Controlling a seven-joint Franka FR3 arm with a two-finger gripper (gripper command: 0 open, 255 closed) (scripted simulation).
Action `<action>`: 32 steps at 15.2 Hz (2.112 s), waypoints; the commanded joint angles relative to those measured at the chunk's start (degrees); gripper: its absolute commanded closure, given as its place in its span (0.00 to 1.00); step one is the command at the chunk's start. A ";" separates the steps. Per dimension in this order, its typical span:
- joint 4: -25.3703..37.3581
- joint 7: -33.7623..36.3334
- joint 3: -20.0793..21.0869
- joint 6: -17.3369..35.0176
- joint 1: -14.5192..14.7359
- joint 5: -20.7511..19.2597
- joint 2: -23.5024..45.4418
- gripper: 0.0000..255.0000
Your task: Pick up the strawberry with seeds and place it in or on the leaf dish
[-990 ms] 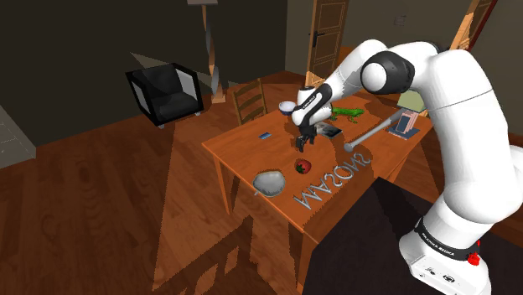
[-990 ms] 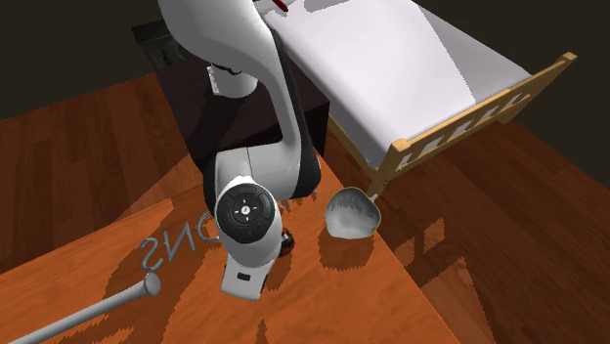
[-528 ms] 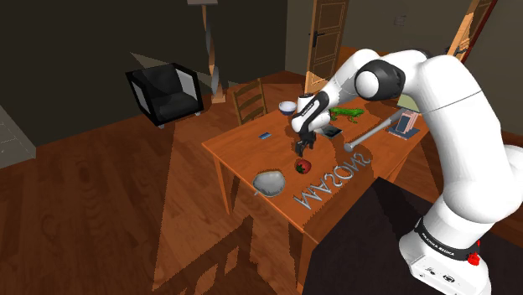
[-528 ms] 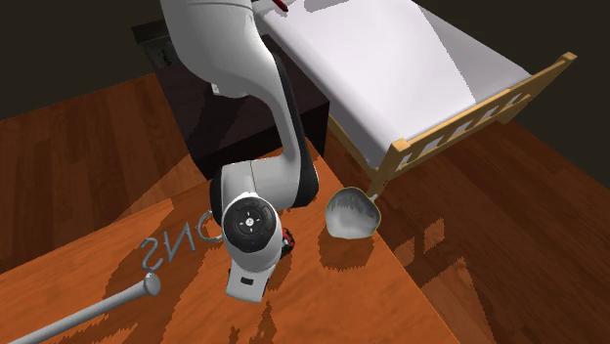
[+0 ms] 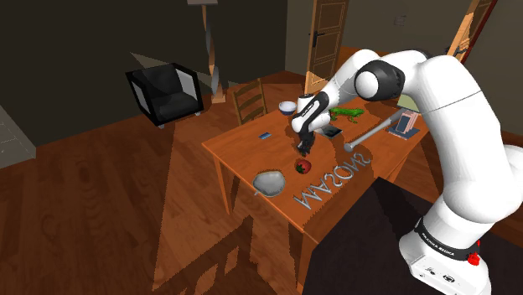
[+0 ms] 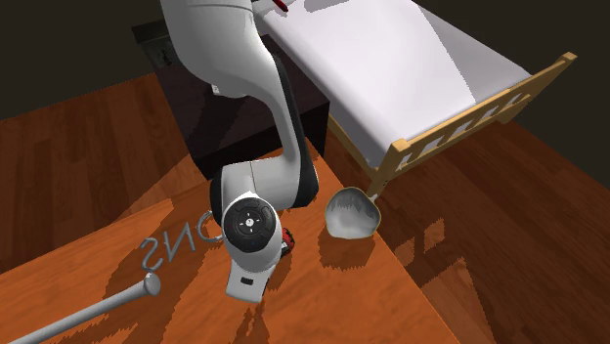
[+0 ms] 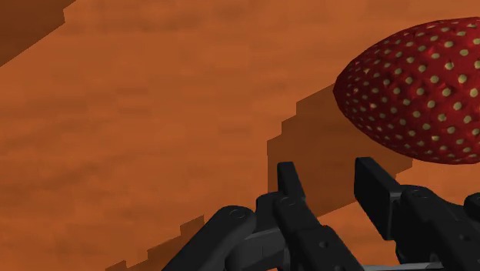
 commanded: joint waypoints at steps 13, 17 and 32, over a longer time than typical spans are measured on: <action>-10.28 32.14 -6.33 3.30 8.92 10.37 -4.88 0.00; -14.29 65.84 -12.02 4.29 19.46 21.17 -6.09 0.00; -12.36 64.42 -9.83 7.58 17.74 23.29 -0.94 0.00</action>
